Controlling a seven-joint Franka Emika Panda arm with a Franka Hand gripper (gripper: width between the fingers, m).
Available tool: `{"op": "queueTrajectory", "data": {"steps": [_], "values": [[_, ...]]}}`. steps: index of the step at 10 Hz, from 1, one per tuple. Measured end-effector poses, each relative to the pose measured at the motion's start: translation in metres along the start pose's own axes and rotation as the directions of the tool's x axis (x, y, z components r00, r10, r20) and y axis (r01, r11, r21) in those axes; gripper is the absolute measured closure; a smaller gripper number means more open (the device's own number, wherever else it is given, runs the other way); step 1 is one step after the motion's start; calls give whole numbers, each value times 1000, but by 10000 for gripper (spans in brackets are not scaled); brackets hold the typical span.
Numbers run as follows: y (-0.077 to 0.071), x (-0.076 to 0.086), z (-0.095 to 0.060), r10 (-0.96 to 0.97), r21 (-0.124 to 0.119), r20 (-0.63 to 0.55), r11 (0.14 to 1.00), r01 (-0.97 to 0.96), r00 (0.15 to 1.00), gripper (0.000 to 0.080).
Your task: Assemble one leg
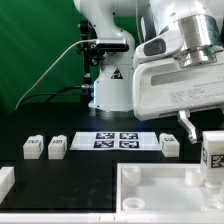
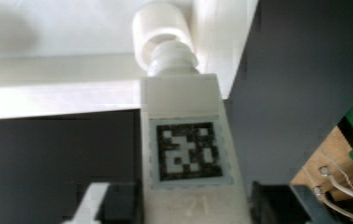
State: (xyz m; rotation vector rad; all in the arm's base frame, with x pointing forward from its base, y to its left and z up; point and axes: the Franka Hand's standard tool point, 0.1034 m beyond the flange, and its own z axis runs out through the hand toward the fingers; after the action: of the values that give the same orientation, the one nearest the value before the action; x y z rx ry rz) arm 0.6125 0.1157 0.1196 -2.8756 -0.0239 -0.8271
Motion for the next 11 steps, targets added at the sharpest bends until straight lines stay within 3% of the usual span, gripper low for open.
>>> {"op": "queueTrajectory", "data": {"steps": [5,11], "values": [[4,0,12,4,-2,5,1000,-4,1000,505],[4,-13,21,4,-1,19,1000,-3,1000,505]]}}
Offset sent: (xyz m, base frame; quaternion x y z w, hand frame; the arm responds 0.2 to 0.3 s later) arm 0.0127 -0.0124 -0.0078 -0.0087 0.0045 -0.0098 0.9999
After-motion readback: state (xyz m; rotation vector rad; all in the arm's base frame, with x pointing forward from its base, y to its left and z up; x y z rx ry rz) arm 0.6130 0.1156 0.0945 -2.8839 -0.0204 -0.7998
